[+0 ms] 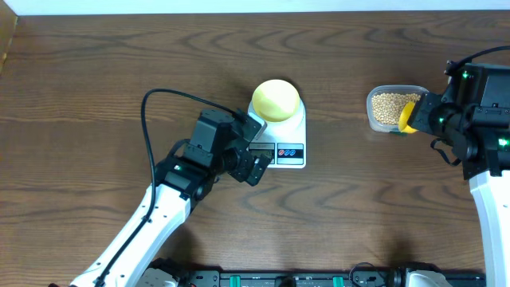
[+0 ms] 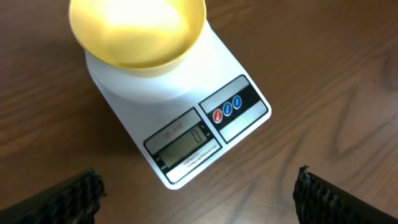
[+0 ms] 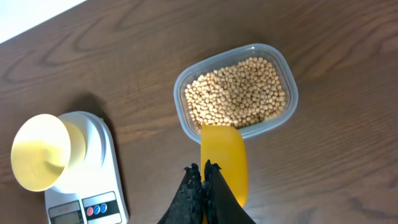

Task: Scoop item into bowl and weigh 50g on scale

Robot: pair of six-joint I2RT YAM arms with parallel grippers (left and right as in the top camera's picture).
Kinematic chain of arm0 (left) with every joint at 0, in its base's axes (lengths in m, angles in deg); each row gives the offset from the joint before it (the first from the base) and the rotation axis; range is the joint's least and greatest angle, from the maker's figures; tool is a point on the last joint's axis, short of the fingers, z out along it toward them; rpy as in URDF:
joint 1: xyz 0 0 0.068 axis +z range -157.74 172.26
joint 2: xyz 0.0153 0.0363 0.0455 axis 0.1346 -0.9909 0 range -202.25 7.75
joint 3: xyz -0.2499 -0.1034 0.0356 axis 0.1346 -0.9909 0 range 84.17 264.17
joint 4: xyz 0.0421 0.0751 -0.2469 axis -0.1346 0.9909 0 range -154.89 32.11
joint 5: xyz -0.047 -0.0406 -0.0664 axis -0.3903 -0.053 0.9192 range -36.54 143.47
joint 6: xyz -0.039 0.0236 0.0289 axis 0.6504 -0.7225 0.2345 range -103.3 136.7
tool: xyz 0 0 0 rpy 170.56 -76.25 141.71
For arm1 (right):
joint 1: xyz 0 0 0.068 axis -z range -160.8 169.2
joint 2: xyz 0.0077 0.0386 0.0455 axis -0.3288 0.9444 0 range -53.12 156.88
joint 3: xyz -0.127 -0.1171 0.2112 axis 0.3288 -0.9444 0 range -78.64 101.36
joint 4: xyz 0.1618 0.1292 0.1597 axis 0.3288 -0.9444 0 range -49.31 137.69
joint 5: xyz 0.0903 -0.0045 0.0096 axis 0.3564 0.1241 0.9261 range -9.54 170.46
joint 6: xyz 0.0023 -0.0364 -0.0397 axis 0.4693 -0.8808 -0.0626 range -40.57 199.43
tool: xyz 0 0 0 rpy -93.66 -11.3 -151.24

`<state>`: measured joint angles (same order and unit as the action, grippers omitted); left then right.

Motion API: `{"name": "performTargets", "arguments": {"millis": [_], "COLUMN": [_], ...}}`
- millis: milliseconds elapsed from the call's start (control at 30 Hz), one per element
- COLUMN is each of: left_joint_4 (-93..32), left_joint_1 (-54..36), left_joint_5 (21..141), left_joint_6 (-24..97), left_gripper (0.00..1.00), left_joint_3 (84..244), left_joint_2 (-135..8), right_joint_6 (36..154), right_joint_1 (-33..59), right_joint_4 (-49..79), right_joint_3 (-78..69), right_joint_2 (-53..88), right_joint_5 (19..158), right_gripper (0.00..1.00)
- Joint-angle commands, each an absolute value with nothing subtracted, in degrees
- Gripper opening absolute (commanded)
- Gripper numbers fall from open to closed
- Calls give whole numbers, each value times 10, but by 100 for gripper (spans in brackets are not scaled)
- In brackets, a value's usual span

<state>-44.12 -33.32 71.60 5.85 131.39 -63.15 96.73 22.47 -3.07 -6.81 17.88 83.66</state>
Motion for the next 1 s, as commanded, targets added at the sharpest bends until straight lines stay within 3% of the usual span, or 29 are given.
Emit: {"name": "performTargets", "arguments": {"millis": [0,967], "left_joint_4": [-444,-408], "left_joint_1": [-330,-330], "left_joint_5": [723,723], "left_joint_6": [38,34], "left_gripper": [100,100], "left_joint_3": [1305,1305], "left_joint_2": [-619,-583], "right_joint_6": [956,956], "right_joint_1": [228,228], "right_joint_4": [-37,-50], "right_joint_3": [-56,-56], "right_joint_2": [181,181], "right_joint_5": [836,836], "right_gripper": [1,1]}}
